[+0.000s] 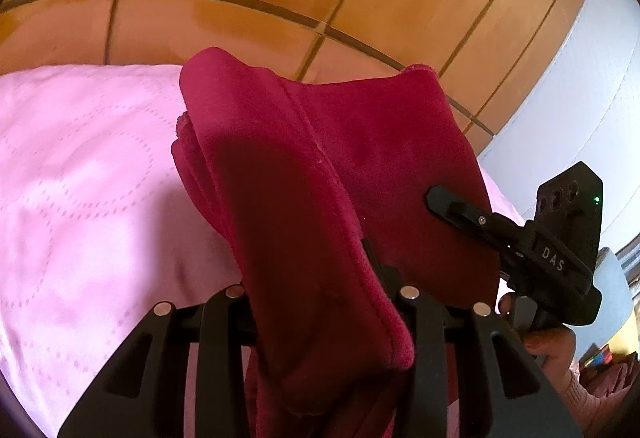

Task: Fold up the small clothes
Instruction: 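Grasp the shirt end with the left gripper while the right gripper grasps beside it, lifting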

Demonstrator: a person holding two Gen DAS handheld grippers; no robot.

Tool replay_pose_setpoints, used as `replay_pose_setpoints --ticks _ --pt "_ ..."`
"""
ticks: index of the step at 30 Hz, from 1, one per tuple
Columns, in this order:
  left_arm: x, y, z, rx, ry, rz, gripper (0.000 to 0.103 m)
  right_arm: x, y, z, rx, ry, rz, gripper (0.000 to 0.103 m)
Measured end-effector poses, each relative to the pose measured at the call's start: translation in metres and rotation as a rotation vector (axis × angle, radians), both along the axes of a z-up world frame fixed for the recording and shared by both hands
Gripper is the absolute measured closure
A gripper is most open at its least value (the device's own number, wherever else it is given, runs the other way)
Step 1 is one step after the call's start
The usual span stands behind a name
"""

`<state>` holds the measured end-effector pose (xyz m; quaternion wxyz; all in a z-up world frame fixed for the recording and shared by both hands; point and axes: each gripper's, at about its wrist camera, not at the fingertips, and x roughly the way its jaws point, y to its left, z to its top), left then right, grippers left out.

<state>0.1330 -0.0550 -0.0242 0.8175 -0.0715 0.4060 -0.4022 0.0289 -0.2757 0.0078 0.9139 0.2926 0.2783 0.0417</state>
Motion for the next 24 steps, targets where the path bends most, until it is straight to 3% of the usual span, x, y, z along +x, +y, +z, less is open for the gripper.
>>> replay_pose_setpoints --ticks 7,18,22,24 --pt "0.002 -0.030 0.012 0.013 -0.026 -0.049 0.068 0.000 -0.029 0.003 -0.001 -0.020 -0.051 0.051" --pt "0.056 -0.104 0.017 -0.017 -0.031 -0.153 0.068 0.028 -0.090 0.021 -0.029 -0.024 -0.177 0.051" --pt "0.080 -0.131 0.005 0.002 0.012 -0.165 0.066 0.044 -0.123 0.011 -0.017 0.003 -0.234 0.051" --pt "0.091 -0.144 -0.010 0.049 0.051 -0.154 0.064 0.053 -0.136 -0.004 -0.016 0.056 -0.267 0.051"
